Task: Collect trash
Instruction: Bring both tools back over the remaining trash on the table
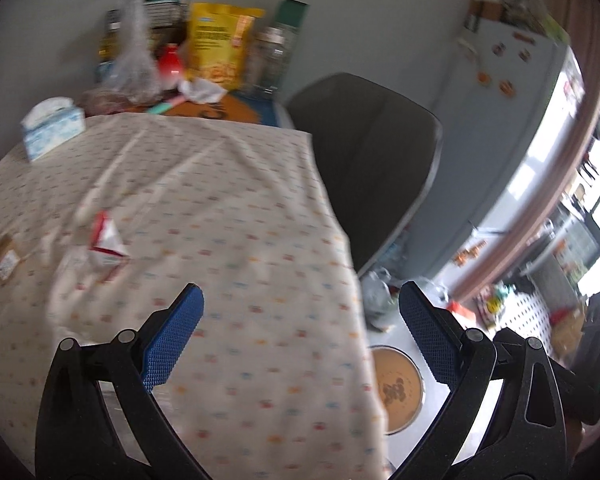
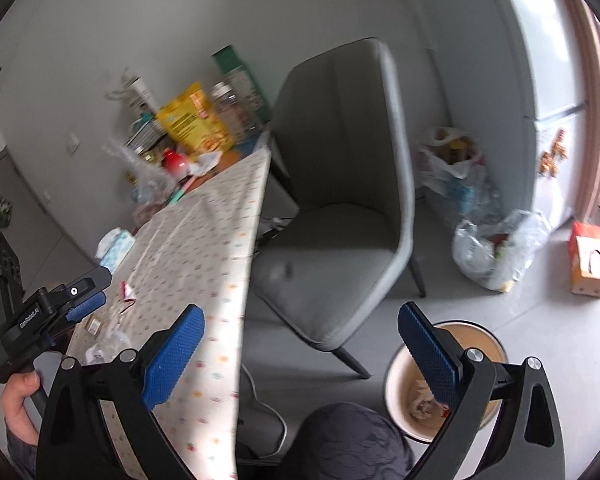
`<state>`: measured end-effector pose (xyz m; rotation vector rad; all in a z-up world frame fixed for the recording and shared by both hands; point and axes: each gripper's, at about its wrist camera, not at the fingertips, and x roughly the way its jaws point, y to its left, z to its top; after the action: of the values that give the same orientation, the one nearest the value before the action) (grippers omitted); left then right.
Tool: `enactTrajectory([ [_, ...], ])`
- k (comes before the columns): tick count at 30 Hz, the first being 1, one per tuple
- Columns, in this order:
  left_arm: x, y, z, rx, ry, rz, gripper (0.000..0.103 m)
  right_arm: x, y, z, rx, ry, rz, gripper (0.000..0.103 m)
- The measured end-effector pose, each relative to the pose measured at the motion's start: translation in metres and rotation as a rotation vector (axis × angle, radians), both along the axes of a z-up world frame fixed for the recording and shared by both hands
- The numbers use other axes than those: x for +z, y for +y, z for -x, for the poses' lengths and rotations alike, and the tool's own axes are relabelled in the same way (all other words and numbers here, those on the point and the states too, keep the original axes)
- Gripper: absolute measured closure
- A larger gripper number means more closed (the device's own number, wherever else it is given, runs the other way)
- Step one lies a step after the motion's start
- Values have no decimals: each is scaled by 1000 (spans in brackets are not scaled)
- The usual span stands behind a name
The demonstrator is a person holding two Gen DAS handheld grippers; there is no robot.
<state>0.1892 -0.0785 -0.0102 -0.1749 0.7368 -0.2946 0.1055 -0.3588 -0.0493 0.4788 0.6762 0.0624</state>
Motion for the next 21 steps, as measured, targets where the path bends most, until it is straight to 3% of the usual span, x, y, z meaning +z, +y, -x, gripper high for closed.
enactTrajectory([
  [11,-1,102,-3,157,-3,47,6,18,84,-41,144,-15,23,8],
  [21,-5,168,1,250,-7,71,6,27,152,-68,234,-10,69,8],
])
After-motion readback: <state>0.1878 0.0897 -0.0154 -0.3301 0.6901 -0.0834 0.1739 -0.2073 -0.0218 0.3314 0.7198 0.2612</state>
